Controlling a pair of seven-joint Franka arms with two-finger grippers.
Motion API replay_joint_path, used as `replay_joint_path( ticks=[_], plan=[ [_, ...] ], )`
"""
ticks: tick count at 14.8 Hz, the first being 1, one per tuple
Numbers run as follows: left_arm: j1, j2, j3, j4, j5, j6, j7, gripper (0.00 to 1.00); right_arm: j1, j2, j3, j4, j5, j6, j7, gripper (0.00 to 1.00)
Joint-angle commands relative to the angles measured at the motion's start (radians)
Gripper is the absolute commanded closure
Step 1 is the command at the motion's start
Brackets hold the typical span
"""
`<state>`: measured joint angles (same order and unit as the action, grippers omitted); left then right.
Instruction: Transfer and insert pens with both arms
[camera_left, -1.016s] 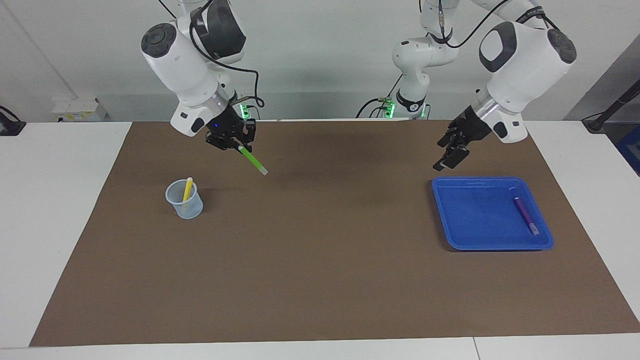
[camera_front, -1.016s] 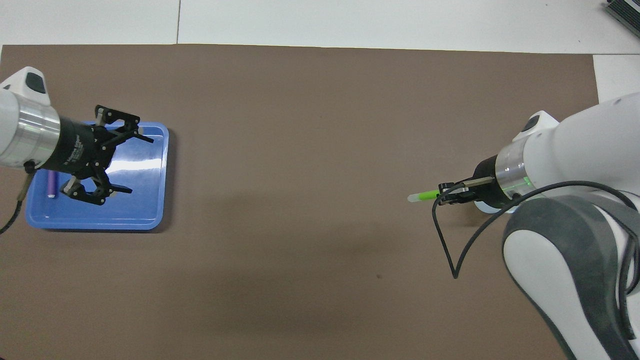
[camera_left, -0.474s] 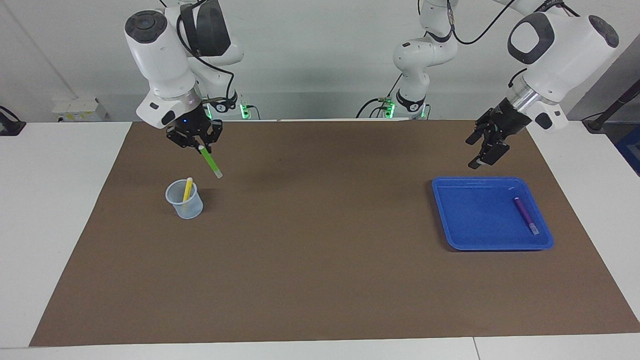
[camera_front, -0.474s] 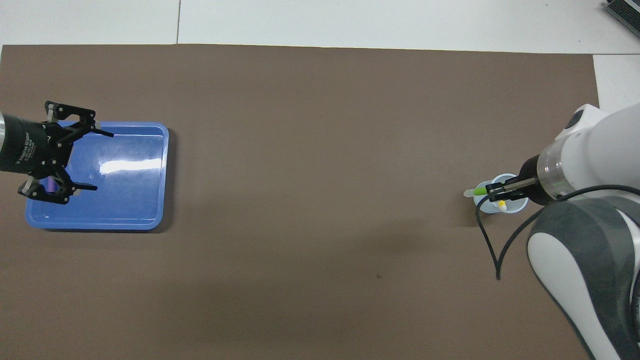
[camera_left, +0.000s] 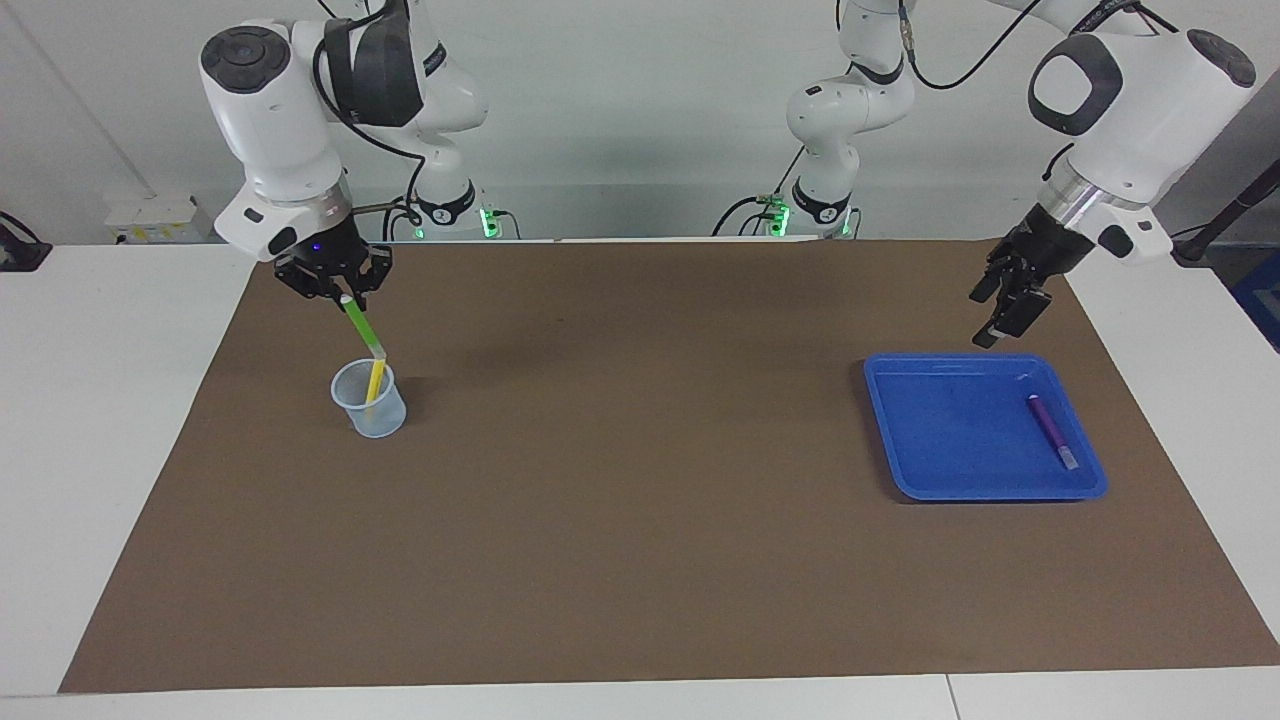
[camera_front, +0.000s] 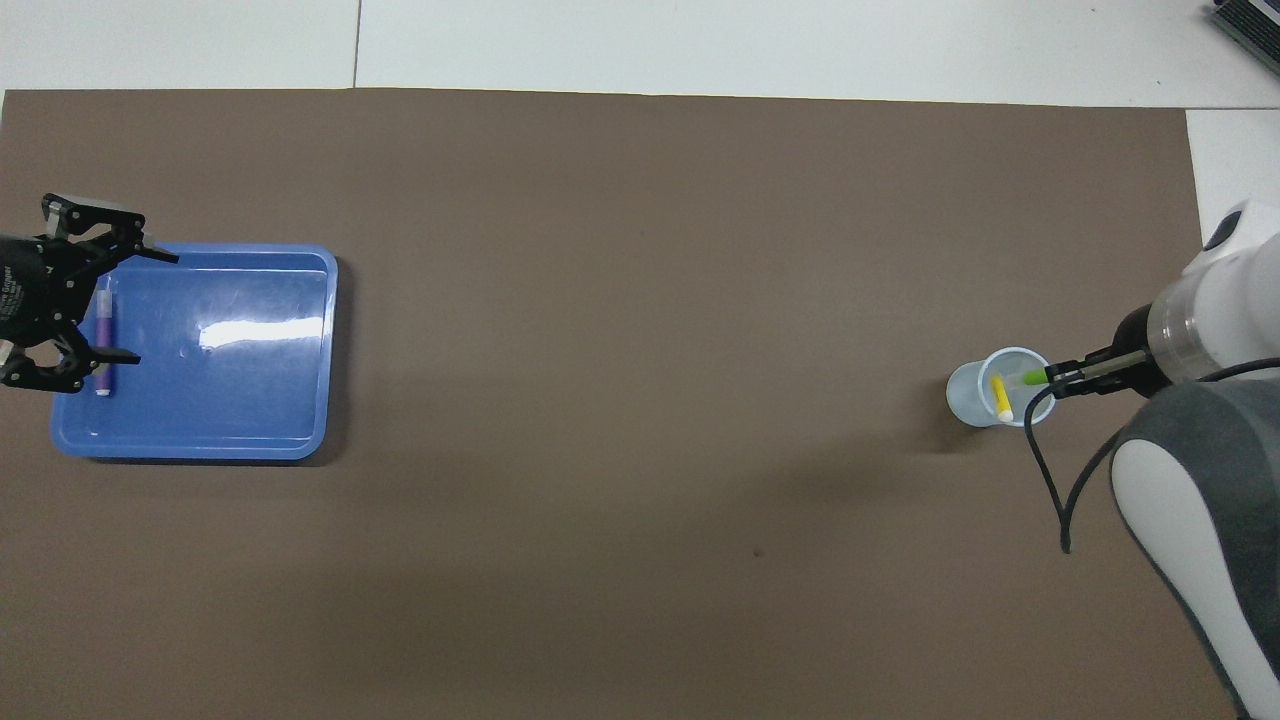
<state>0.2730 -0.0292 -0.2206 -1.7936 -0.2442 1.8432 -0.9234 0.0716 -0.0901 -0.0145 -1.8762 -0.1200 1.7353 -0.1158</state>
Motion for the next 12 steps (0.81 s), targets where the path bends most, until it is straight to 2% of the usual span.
replay_joint_path(
  ticks=[1,5,9,12],
  plan=[
    [0.035,-0.025,-0.003,-0.052,0.032,0.028,0.215,0.0,-0.045,-0.014,0.01,-0.037,-0.023,0.05,-0.062,1.0],
    [0.038,0.037,-0.003,-0.05,0.134,0.06,0.489,0.0,-0.064,-0.025,0.008,-0.11,-0.039,0.141,-0.071,1.0],
    [0.032,0.145,-0.005,-0.052,0.325,0.143,0.757,0.0,-0.065,-0.016,0.008,-0.13,-0.044,0.171,-0.07,1.0],
    [0.084,0.193,-0.005,-0.061,0.335,0.203,0.892,0.0,-0.075,-0.011,0.008,-0.172,-0.052,0.217,-0.068,1.0]
  ],
)
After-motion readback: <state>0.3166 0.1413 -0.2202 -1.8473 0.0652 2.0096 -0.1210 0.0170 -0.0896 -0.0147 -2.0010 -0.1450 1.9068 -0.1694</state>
